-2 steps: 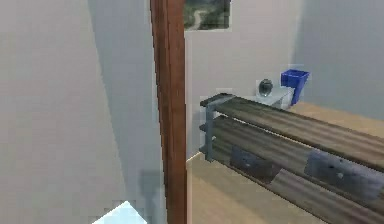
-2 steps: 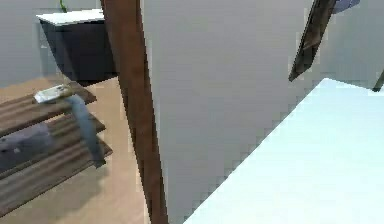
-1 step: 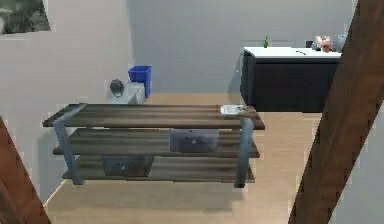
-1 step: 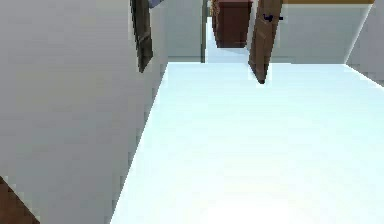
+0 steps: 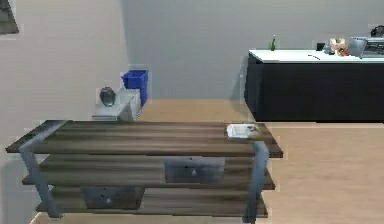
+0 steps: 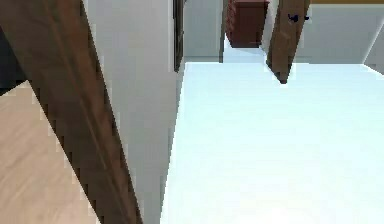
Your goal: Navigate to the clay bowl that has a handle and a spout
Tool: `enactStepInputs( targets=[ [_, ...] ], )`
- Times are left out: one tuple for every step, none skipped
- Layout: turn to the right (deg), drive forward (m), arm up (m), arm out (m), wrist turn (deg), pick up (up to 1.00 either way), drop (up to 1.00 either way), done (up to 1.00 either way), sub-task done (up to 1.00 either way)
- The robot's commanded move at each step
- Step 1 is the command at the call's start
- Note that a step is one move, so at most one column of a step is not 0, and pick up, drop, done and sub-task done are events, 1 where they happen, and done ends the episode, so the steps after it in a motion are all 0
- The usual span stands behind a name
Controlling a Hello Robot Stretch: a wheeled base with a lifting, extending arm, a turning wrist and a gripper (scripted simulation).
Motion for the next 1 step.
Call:
enactStepInputs(
  targets=[
    [24.0,0.00,0.00,0.00,0.0,0.00,0.00,0.00,0.00]
  ],
)
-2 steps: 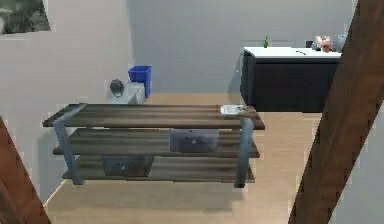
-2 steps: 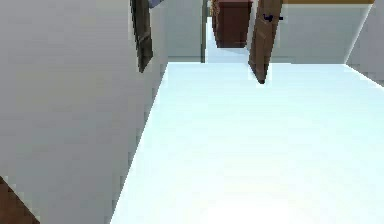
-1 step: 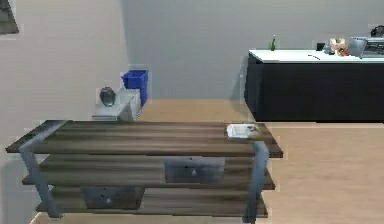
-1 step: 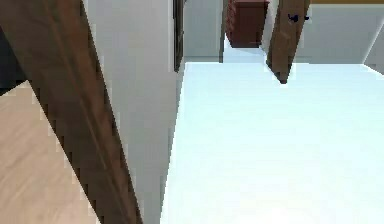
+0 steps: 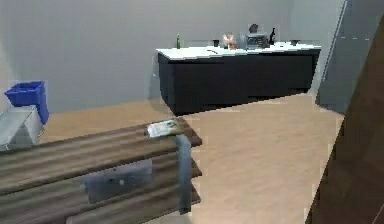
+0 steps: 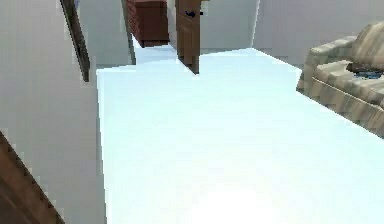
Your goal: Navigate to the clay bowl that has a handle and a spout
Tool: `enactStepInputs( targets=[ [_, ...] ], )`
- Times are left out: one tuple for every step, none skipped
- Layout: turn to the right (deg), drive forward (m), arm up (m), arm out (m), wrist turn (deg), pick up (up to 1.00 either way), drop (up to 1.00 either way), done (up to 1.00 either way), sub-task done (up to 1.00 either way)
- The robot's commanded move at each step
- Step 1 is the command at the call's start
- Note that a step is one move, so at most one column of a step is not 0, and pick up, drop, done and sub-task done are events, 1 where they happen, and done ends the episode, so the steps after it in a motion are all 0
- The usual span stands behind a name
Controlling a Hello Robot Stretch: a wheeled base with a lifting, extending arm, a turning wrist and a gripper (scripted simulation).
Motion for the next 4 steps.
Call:
enactStepInputs(
  targets=[
    [0.0,0.70,0.00,0.00,0.0,0.00,0.00,0.00,0.00],
    [45.0,0.00,0.00,0.00,0.0,0.00,0.00,0.00,0.00],
    [15.0,0.00,0.00,0.00,0.0,0.00,0.00,0.00,0.00],
    [3.0,0.00,0.00,0.00,0.0,0.00,0.00,0.00,0.00]
  ],
)
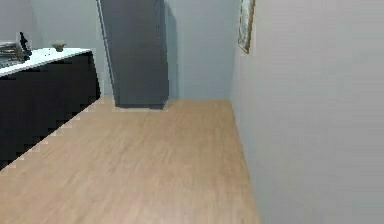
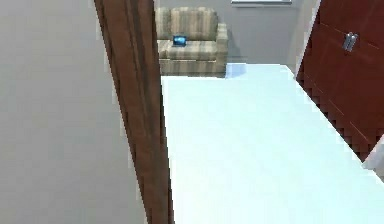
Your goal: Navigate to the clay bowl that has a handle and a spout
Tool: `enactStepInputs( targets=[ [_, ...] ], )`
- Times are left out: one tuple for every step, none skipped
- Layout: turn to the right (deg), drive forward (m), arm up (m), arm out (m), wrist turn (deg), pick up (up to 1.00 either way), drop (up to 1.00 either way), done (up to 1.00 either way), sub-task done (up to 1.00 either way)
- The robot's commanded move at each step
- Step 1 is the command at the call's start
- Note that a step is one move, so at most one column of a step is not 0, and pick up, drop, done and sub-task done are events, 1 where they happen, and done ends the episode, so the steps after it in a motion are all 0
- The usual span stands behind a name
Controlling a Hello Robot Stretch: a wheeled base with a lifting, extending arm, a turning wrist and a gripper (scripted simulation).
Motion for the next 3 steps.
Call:
enactStepInputs(
  targets=[
    [0.0,0.45,0.00,0.00,0.0,0.00,0.00,0.00,0.00],
    [-30.0,0.00,0.00,0.00,0.0,0.00,0.00,0.00,0.00],
    [-3.0,0.00,0.00,0.00,0.0,0.00,0.00,0.00,0.00]
  ],
)
